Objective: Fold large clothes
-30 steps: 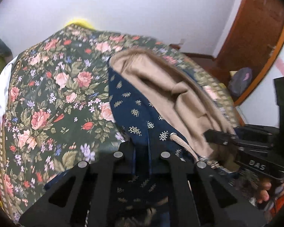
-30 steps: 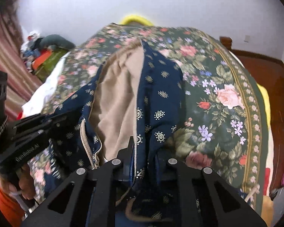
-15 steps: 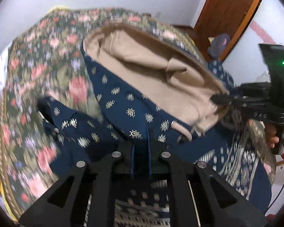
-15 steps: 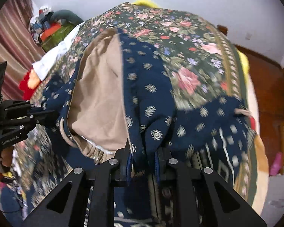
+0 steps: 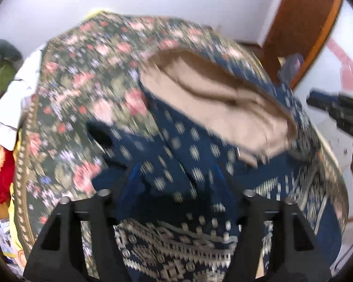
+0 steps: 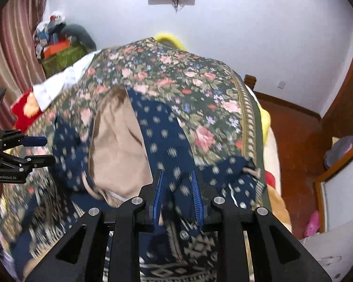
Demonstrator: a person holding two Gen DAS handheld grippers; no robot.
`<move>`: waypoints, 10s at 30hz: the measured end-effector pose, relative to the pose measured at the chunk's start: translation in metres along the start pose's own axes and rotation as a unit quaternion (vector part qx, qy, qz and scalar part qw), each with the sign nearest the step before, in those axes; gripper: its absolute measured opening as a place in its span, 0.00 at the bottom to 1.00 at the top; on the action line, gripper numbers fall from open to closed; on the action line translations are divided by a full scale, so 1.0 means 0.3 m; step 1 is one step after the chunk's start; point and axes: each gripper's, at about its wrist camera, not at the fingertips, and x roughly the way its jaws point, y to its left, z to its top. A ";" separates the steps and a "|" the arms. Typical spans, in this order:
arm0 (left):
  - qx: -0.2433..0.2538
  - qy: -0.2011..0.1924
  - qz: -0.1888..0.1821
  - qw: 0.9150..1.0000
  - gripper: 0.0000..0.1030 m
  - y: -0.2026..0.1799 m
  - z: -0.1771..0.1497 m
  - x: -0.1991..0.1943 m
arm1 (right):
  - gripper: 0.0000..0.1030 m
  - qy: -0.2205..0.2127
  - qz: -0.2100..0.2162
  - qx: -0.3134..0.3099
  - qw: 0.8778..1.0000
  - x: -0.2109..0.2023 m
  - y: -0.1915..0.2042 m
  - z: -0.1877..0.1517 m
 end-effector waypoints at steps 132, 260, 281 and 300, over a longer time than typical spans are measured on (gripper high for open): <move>0.179 0.029 -0.173 0.968 0.01 -0.613 -0.484 -0.166 | 0.10 0.041 -0.031 0.061 0.997 -0.354 -0.113 -0.360; -0.062 0.053 -0.053 0.995 0.58 -0.153 -0.371 0.118 | 0.81 0.001 0.077 0.015 0.997 -0.034 0.029 -0.145; -0.027 -0.014 -0.046 0.998 0.15 -0.186 -0.306 0.052 | 0.07 0.056 0.151 0.053 0.986 0.148 0.119 -0.125; -0.084 -0.008 -0.062 0.994 0.05 0.011 -0.362 -0.080 | 0.05 0.041 0.114 0.038 0.992 -0.173 0.134 -0.275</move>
